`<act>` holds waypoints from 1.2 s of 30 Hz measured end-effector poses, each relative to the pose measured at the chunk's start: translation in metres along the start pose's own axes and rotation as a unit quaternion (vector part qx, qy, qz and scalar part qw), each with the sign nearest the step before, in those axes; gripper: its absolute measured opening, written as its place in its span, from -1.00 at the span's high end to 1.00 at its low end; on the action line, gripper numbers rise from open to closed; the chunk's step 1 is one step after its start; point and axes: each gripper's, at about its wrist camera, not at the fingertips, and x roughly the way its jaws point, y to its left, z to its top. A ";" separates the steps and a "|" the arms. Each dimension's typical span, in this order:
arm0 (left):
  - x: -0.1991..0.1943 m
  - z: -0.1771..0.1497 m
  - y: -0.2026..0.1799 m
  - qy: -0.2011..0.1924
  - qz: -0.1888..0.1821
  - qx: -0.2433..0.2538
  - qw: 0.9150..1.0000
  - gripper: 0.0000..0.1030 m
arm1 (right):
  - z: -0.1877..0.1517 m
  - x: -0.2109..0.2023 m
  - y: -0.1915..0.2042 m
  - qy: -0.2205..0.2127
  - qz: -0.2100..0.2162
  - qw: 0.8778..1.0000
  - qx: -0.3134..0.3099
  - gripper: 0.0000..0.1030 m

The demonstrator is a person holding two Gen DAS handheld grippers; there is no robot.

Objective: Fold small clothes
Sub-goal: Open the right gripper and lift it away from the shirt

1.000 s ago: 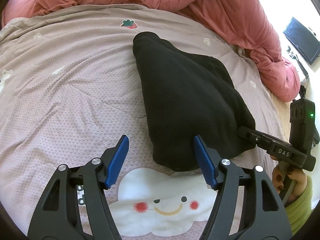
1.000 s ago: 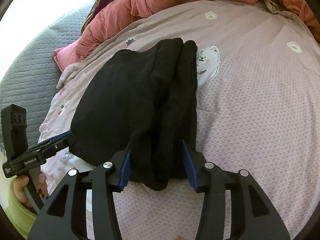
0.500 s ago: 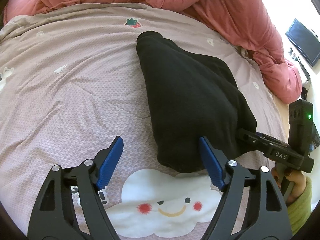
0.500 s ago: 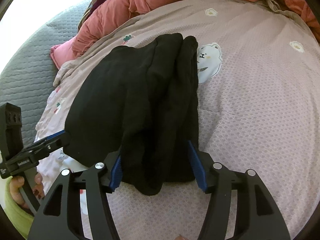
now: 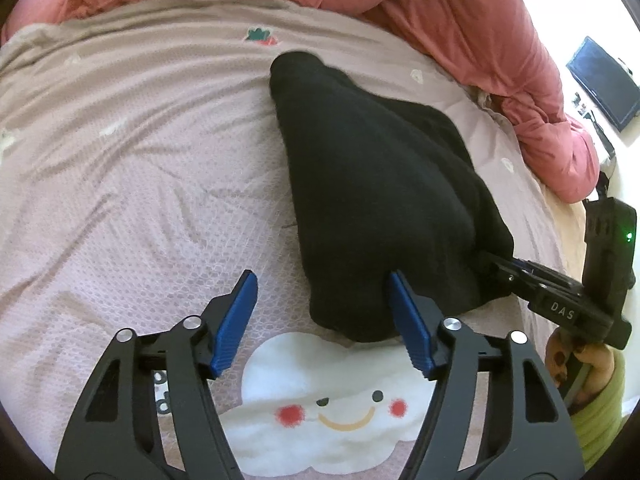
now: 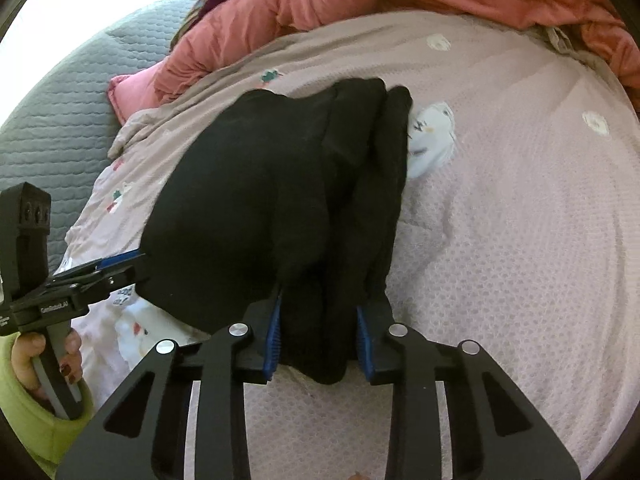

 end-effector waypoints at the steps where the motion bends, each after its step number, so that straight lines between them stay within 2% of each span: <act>1: 0.003 -0.001 0.002 0.002 0.000 -0.005 1.000 -0.26 | -0.001 0.004 -0.002 0.002 -0.002 1.000 0.005 0.36; 5: 0.002 -0.002 0.004 0.001 -0.003 -0.010 1.000 -0.28 | -0.003 0.006 -0.002 -0.001 -0.010 1.000 0.004 0.30; 10: -0.006 0.000 -0.001 -0.008 0.001 -0.004 1.000 -0.27 | -0.001 -0.006 0.003 -0.013 -0.014 1.000 0.001 0.11; 12: -0.008 0.000 -0.002 -0.010 0.002 -0.003 1.000 -0.29 | -0.001 -0.011 0.004 -0.018 -0.020 1.000 -0.003 -0.05; 14: -0.009 0.001 -0.003 -0.010 0.002 -0.002 1.000 -0.31 | -0.002 -0.015 0.004 -0.023 -0.024 0.999 -0.003 -0.09; 22: -0.020 0.004 -0.009 -0.023 0.005 0.002 1.000 -0.44 | 0.002 -0.032 0.003 -0.048 -0.034 0.998 0.005 -0.61; 24: -0.025 0.005 -0.011 -0.028 0.007 0.004 1.000 -0.55 | 0.003 -0.037 0.003 -0.056 -0.042 0.998 0.008 -0.83; 28: -0.034 0.005 -0.013 -0.037 0.011 0.007 0.999 -0.65 | 0.007 -0.049 0.005 -0.074 -0.051 0.996 0.010 -0.89; 31: -0.041 0.005 -0.014 -0.044 0.013 0.007 0.999 -0.81 | 0.008 -0.058 0.006 -0.086 -0.053 0.995 0.009 -0.91; 36: -0.055 0.005 -0.017 -0.063 0.032 0.015 0.997 -0.81 | 0.007 -0.071 0.015 -0.101 -0.058 0.993 -0.001 -0.91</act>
